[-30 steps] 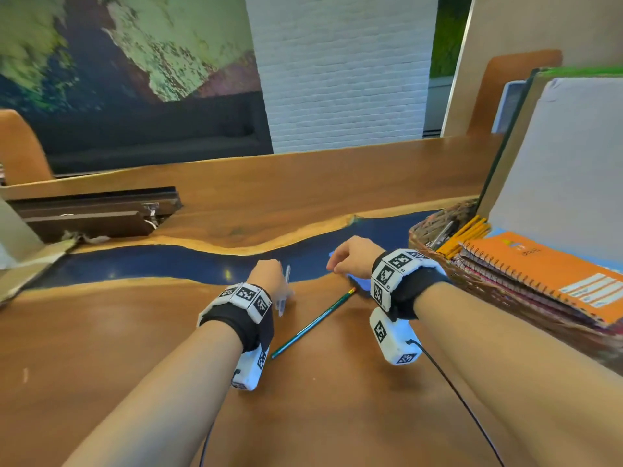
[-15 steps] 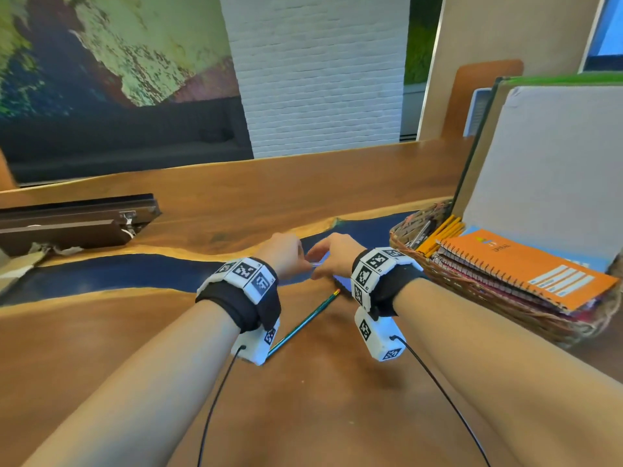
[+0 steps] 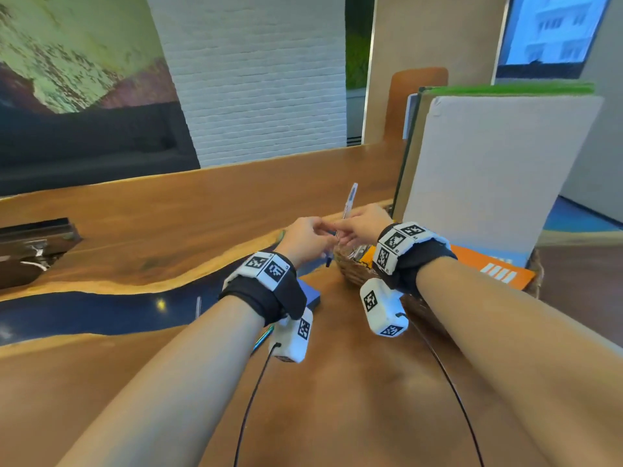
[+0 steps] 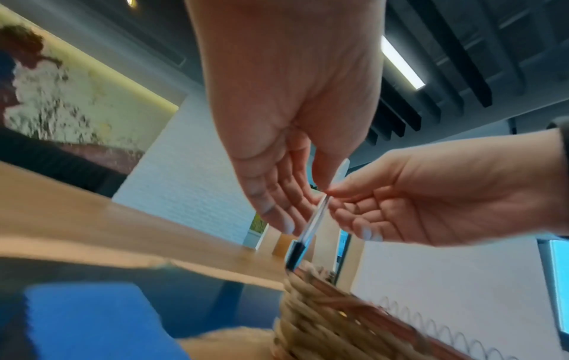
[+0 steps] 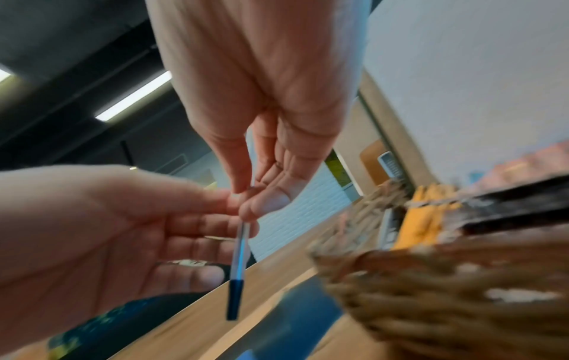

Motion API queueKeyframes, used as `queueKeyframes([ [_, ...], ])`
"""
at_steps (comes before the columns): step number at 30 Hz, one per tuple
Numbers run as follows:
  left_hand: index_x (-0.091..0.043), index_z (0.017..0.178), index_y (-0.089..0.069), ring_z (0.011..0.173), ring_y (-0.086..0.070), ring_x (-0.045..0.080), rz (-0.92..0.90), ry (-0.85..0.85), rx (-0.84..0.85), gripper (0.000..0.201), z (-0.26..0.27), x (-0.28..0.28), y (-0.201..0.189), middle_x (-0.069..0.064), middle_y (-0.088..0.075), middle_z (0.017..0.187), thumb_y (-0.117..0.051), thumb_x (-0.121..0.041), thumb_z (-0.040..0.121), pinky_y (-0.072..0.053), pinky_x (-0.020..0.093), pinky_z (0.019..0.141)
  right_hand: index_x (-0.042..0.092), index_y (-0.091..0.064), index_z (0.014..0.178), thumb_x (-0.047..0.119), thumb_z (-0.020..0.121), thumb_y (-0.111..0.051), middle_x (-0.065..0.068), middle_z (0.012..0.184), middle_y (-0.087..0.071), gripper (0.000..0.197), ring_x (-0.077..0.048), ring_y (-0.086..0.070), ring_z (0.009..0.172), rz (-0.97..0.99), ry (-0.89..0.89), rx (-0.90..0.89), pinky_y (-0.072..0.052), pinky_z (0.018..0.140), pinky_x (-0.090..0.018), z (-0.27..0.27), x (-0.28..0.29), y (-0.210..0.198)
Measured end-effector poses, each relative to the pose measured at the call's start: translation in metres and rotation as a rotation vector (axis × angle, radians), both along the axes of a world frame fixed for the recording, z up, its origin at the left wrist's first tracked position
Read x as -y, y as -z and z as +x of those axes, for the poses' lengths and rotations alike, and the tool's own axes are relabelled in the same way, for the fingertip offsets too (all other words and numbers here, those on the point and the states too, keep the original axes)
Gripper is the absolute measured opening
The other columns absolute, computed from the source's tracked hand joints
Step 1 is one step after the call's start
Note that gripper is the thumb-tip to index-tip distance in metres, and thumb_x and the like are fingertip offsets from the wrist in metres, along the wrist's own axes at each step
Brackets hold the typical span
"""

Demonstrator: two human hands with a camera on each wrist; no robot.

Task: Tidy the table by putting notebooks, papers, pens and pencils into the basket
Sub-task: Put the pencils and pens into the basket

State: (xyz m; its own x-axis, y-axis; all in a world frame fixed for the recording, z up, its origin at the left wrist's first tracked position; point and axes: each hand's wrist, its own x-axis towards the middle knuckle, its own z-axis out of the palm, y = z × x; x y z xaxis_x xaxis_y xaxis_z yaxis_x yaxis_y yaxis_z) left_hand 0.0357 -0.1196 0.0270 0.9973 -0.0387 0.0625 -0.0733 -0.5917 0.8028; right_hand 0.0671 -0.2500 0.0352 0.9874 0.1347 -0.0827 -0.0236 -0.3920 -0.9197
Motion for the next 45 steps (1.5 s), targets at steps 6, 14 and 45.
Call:
queueKeyframes([
  [6, -0.01, 0.091, -0.058, 0.071, -0.058, 0.019, 0.029, -0.007, 0.077, 0.016, 0.024, 0.04, 0.014, 0.009, -0.064, 0.084, -0.07, -0.005, 0.08, -0.052, 0.031, 0.065, -0.006, -0.066, 0.093, 0.009, 0.086, -0.064, -0.012, 0.066, -0.062, 0.017, -0.019, -0.061, 0.062, -0.008, 0.145, -0.139, -0.057, 0.083, -0.038, 0.024, 0.031, 0.016],
  [14, -0.009, 0.072, -0.065, 0.087, -0.063, 0.028, 0.436, 0.019, 0.091, 0.015, 0.06, 0.058, 0.033, 0.012, -0.067, 0.087, -0.06, -0.004, 0.085, -0.047, 0.031, 0.068, 0.0, -0.067, 0.107, 0.011, 0.084, -0.061, -0.014, 0.104, -0.068, 0.026, -0.026, -0.065, 0.098, -0.345, 0.182, -0.001, -0.056, 0.082, -0.034, 0.04, 0.032, 0.031],
  [45, -0.014, 0.084, -0.07, 0.067, -0.065, 0.018, 0.645, -0.034, -0.493, 0.016, -0.104, -0.127, 0.029, 0.006, -0.073, 0.081, -0.075, -0.026, 0.075, -0.051, 0.026, 0.065, 0.018, -0.071, 0.099, 0.003, 0.072, -0.073, -0.004, 0.103, -0.07, 0.03, -0.021, -0.065, 0.096, -0.755, -0.773, 0.144, -0.053, 0.089, -0.036, -0.082, -0.13, 0.061],
])
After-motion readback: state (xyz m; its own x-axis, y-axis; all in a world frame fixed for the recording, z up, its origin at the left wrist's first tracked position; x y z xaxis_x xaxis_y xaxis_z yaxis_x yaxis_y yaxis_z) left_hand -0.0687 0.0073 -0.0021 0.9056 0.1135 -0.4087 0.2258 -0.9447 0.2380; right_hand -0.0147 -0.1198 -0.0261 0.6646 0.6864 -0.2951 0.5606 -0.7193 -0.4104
